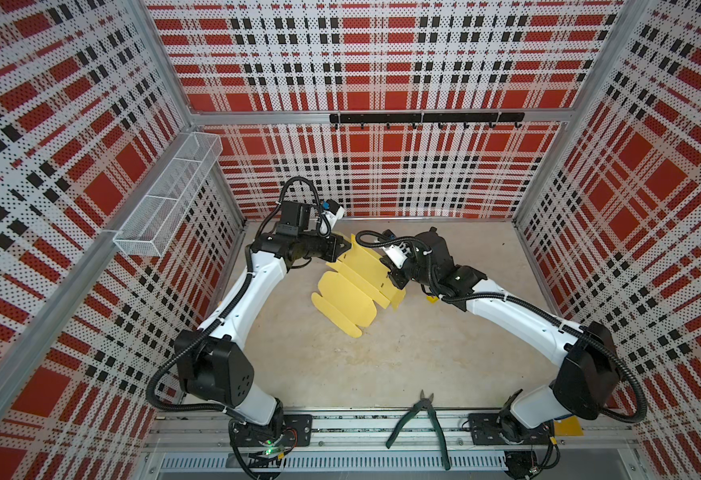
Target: Fold the paper box
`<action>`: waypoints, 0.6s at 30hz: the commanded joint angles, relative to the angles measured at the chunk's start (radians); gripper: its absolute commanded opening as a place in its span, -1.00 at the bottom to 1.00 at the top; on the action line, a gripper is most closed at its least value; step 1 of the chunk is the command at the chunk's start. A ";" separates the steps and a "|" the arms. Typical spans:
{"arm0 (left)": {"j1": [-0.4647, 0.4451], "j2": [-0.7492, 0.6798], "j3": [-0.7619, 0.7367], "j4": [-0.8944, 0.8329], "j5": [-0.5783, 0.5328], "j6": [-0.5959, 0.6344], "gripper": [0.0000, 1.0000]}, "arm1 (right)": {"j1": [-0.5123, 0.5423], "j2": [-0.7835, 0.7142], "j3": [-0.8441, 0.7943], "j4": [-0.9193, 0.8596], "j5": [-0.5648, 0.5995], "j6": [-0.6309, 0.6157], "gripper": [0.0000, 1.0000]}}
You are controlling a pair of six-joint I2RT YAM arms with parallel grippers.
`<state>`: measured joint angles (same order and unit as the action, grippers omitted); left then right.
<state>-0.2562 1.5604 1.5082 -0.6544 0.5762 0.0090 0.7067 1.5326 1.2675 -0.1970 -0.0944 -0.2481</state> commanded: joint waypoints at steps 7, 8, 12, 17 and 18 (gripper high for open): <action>-0.028 -0.025 -0.005 0.066 0.067 -0.055 -1.00 | 0.023 0.008 0.021 0.065 -0.057 -0.007 -1.00; -0.027 -0.024 -0.012 0.073 0.061 -0.059 -1.00 | 0.023 0.008 0.014 0.076 -0.058 -0.004 -1.00; -0.028 -0.027 -0.016 0.081 0.064 -0.067 -1.00 | 0.024 0.011 0.017 0.072 -0.061 0.002 -1.00; -0.016 -0.029 -0.031 0.095 0.040 -0.069 -1.00 | 0.020 -0.012 -0.019 0.093 -0.042 0.000 -1.00; -0.016 -0.032 -0.032 0.094 0.036 -0.070 -1.00 | 0.017 -0.013 -0.017 0.085 -0.046 0.003 -1.00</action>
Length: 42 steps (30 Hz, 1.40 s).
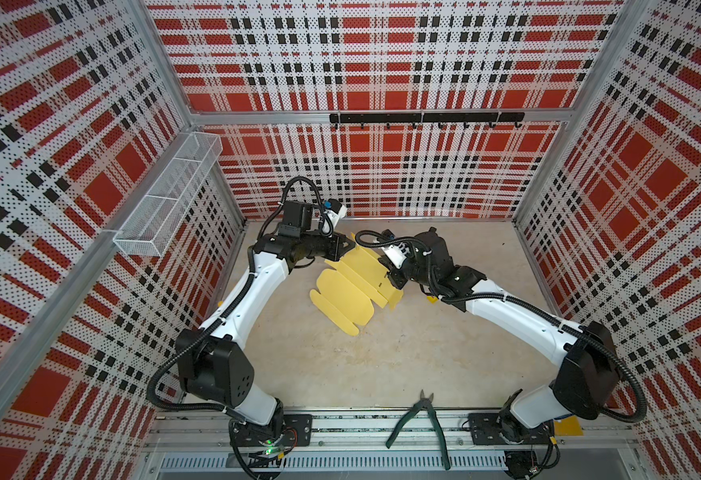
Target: Fold the paper box
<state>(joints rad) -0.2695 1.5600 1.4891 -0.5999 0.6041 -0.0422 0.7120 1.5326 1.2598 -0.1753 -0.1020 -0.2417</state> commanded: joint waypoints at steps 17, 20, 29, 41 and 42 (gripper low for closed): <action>0.185 -0.104 -0.119 0.108 -0.013 -0.079 -0.66 | -0.162 -0.271 -0.197 0.086 -0.164 0.041 -1.00; 0.188 -0.100 -0.169 0.148 -0.006 -0.076 -0.42 | -0.180 -0.290 -0.227 0.126 -0.217 0.064 -1.00; 0.166 -0.072 -0.304 0.286 0.027 -0.062 -0.19 | -0.184 -0.254 -0.213 0.099 -0.324 0.087 -1.00; 0.152 -0.056 -0.461 0.432 0.086 0.072 0.23 | -0.186 -0.244 -0.231 0.138 -0.366 0.123 -1.00; 0.152 -0.054 -0.461 0.433 0.091 0.083 0.31 | -0.187 -0.244 -0.238 0.150 -0.372 0.129 -1.00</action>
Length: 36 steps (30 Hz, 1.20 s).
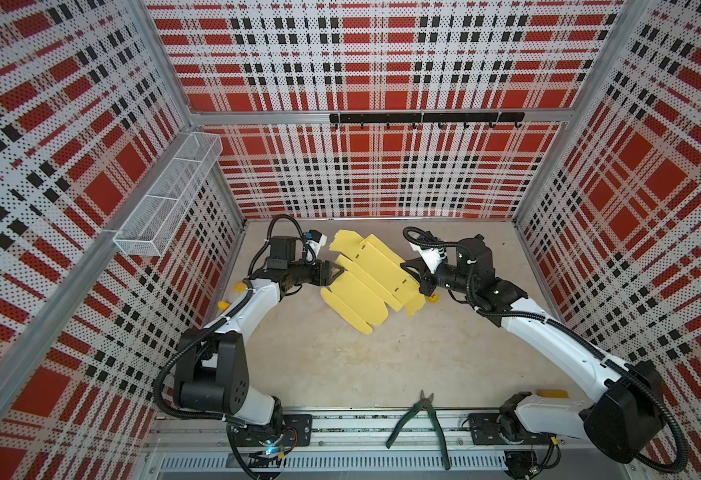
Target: Fold the paper box
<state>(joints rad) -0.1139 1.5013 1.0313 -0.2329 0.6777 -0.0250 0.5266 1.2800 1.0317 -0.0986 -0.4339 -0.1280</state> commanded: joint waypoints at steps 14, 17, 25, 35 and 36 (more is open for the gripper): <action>-0.001 0.003 0.019 0.082 0.131 0.036 -0.08 | -0.002 0.027 -0.029 0.092 -0.030 0.049 -1.00; -0.012 0.002 0.015 0.073 0.125 0.036 -0.17 | -0.007 0.041 -0.021 0.099 -0.012 0.068 -1.00; -0.023 0.000 -0.004 0.074 0.083 0.025 -0.28 | -0.027 0.074 -0.018 0.130 -0.006 0.152 -1.00; -0.064 0.021 -0.002 0.076 0.076 0.018 -0.29 | -0.027 0.095 -0.012 0.159 -0.046 0.195 -1.00; -0.071 0.023 -0.001 0.077 0.075 0.013 -0.29 | -0.027 0.098 -0.015 0.164 -0.039 0.198 -1.00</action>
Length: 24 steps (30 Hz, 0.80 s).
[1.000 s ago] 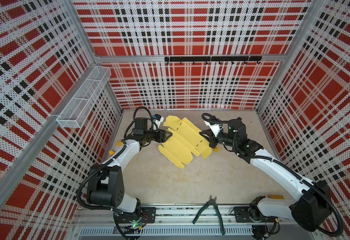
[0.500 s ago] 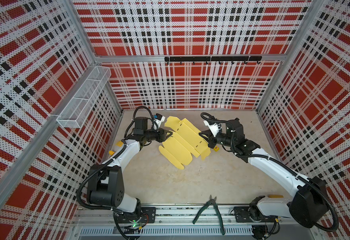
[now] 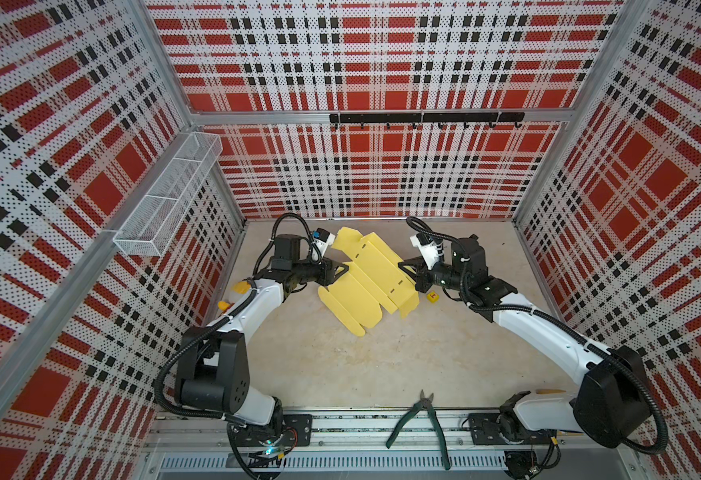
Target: Fold the paper box
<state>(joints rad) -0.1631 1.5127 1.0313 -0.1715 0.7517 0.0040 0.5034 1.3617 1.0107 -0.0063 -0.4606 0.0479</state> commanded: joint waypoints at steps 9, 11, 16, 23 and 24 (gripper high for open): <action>-0.087 0.037 -0.004 0.018 -0.018 -0.027 -0.30 | -0.003 0.035 -0.010 0.121 -0.015 0.055 -1.00; -0.098 0.045 -0.001 0.020 -0.024 -0.035 -0.34 | -0.003 0.036 -0.013 0.122 -0.008 0.053 -1.00; -0.110 0.061 0.003 0.024 -0.041 -0.041 -0.34 | -0.004 0.037 -0.011 0.123 -0.015 0.052 -1.00; -0.113 0.081 0.008 0.049 -0.057 -0.087 -0.34 | -0.002 0.050 -0.009 0.137 -0.057 0.058 -1.00; -0.113 0.089 0.014 0.049 -0.059 -0.098 -0.34 | -0.002 0.051 -0.013 0.143 -0.059 0.059 -1.00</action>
<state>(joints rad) -0.2687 1.5795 1.0313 -0.1570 0.7029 -0.0513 0.5014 1.4017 0.9993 0.0620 -0.4862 0.0994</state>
